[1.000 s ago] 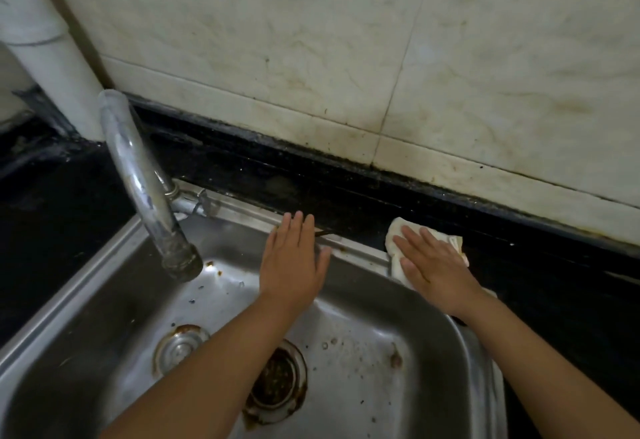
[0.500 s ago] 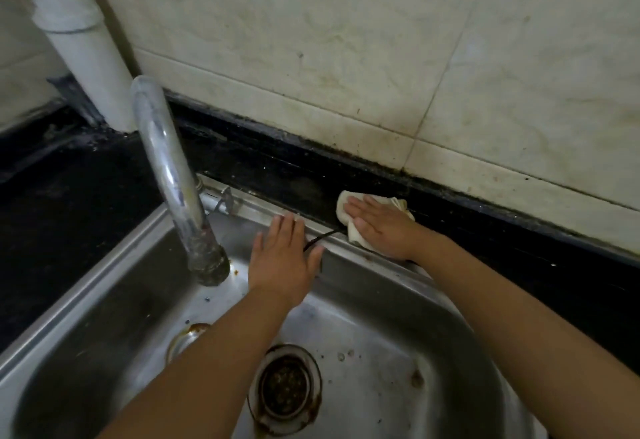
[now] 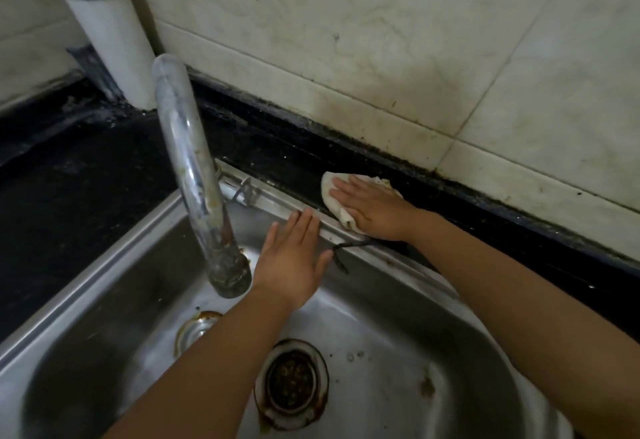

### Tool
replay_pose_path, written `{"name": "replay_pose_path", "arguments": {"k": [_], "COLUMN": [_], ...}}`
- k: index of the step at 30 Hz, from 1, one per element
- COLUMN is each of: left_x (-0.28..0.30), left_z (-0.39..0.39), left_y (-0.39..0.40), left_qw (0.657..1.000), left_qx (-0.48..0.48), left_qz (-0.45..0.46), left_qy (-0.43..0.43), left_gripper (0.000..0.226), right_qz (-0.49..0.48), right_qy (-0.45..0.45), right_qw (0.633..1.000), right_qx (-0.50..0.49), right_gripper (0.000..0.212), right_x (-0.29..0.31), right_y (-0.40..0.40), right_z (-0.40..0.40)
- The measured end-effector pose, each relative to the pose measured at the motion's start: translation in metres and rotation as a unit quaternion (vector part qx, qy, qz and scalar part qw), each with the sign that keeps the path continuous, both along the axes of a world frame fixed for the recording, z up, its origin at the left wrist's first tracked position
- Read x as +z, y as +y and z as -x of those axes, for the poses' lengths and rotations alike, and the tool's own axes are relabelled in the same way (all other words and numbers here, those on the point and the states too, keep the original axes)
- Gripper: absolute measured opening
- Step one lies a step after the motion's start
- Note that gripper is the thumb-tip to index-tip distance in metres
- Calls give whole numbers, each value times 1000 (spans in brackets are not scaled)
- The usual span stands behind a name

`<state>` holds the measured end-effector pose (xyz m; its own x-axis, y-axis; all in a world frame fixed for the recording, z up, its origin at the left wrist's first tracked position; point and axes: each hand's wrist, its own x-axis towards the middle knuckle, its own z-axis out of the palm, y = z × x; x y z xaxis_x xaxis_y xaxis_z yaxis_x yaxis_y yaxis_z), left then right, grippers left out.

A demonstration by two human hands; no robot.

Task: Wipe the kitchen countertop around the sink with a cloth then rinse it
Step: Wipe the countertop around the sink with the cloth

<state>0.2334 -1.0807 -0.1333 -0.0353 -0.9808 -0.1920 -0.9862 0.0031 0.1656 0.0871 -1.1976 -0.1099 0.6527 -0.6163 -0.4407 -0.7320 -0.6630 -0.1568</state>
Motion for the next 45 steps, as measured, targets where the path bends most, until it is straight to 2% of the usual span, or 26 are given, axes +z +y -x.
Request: {"name": "replay_pose_path", "arguments": {"k": [4, 8, 10, 13, 15, 18, 21, 25, 32, 36, 39, 43, 44, 45], "left_x": [-1, 1, 5, 7, 1, -6, -7, -5, 9, 21, 28, 28, 27, 24], "left_z": [-1, -6, -10, -11, -2, 17, 25, 26, 36, 63, 92, 132, 139, 144], "left_y": [0, 1, 1, 5, 10, 15, 13, 12, 12, 17, 25, 34, 35, 36], "left_qw": [1000, 999, 1000, 998, 997, 989, 989, 989, 992, 997, 999, 996, 995, 995], "left_qx": [-15, -31, -6, 59, 69, 80, 98, 107, 104, 47, -21, -89, -95, -98], "left_qz": [-6, 7, 26, 14, 4, 44, 24, 13, -5, 20, 33, 9, 6, 4], "left_qy": [15, -2, -9, 7, 42, 112, 105, 102, 68, 64, 28, 20, 19, 17], "left_gripper": [61, 74, 71, 56, 58, 75, 57, 58, 54, 54, 55, 55, 55, 56], "right_qz": [-27, -32, -26, -17, -22, -17, -4, 19, -62, -32, 24, 61, 70, 76], "right_qy": [71, 124, 120, 100, 98, 97, 82, 75, 67, 26, 31, 63, 63, 60], "right_qw": [997, 992, 992, 993, 993, 992, 993, 991, 996, 990, 962, 897, 880, 863], "right_qx": [-30, -2, 23, 53, 66, 76, 82, 108, -3, -134, -269, -434, -466, -496], "right_gripper": [52, 52, 52, 51, 51, 53, 52, 48, 50, 51, 54, 75, 74, 63], "right_x": [9, 15, 17, 17, 17, 18, 18, 17, 18, 8, 2, 3, 2, 0], "right_y": [25, 5, -8, -27, -39, -49, -48, -35, 11, 59, 104, 148, 153, 158], "right_z": [63, 27, -6, -56, -87, -120, -129, -101, 48, 135, 197, 274, 286, 292]}}
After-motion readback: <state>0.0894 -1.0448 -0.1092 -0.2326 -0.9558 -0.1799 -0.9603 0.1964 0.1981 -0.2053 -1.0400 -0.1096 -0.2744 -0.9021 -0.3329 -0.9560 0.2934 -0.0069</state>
